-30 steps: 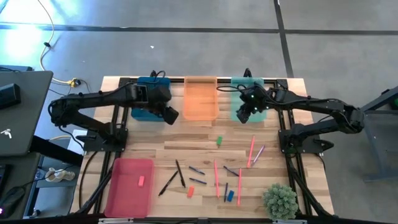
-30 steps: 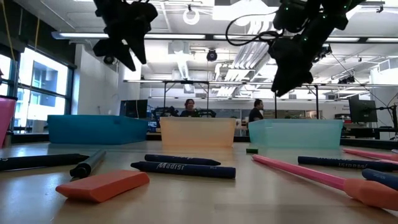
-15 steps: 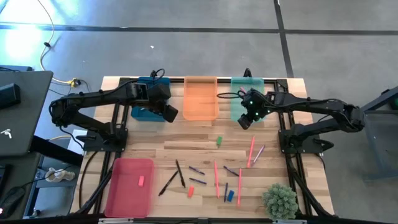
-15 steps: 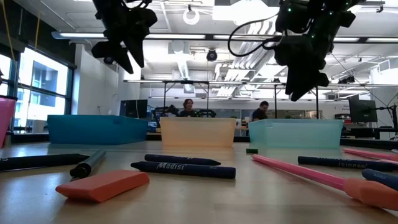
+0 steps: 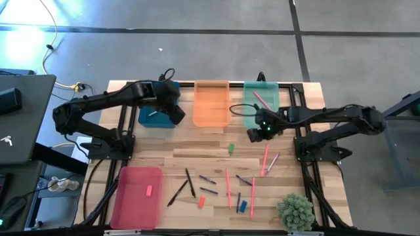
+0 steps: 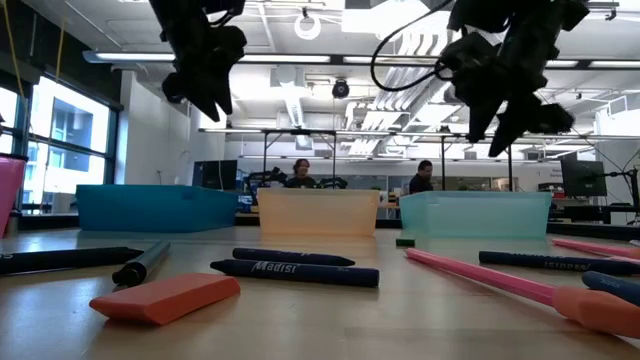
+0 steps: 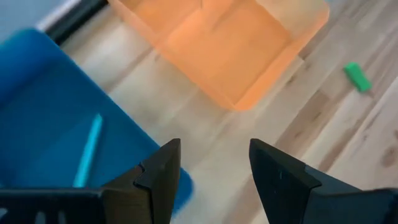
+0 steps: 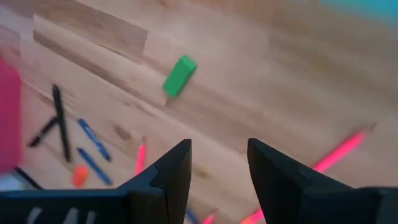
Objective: Sort crayons/erasers/pens/pencils in bins
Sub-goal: Put the pink pencil into the light blue bin
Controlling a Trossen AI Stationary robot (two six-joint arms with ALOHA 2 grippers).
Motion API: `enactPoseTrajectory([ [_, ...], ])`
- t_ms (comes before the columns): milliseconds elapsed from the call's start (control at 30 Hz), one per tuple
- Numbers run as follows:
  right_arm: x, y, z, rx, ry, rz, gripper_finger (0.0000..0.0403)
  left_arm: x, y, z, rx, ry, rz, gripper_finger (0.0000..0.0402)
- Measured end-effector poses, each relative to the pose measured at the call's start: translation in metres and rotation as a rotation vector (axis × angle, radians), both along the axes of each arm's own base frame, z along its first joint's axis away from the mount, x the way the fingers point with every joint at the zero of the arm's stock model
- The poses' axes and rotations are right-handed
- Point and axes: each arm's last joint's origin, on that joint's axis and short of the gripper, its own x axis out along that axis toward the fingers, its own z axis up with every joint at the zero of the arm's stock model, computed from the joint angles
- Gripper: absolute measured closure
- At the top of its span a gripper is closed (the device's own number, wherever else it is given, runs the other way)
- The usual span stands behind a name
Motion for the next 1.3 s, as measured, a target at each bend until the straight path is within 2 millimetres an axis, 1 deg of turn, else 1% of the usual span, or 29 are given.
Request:
enactPoseTrajectory([
  [167,0.001,0.022,0.0,0.101,0.027,-0.161,0.0254,-0.006,0.01,0.0,-0.004,-0.003,-0.154,0.0224],
  [267,-0.001,0.033,-0.001,0.127,0.05,-0.224,0.0254,-0.006,0.01,0.0,-0.014,-0.013,-0.249,0.0224],
  [433,-0.006,0.049,-0.003,0.181,0.101,-0.289,0.0254,-0.006,0.012,0.001,0.046,0.007,-0.328,0.0224],
  [567,-0.012,0.06,-0.005,0.196,0.163,-0.319,0.0254,-0.005,0.012,0.001,0.05,0.001,-0.314,0.0224],
  [667,-0.013,0.065,-0.009,0.17,0.192,-0.337,0.0254,-0.005,0.012,0.001,0.035,-0.007,-0.286,0.0224],
  [867,-0.006,0.072,-0.021,0.137,0.246,-0.321,0.0254,-0.005,0.012,0.001,0.023,-0.016,-0.26,0.0224],
  [1133,0.005,0.09,-0.043,0.143,0.326,-0.288,0.0254,-0.005,0.012,0.001,0.016,-0.02,-0.245,0.0224],
  [1300,0.01,0.098,-0.054,0.127,0.356,-0.269,0.0254,-0.005,0.012,0.001,0.015,-0.021,-0.244,0.0224],
])
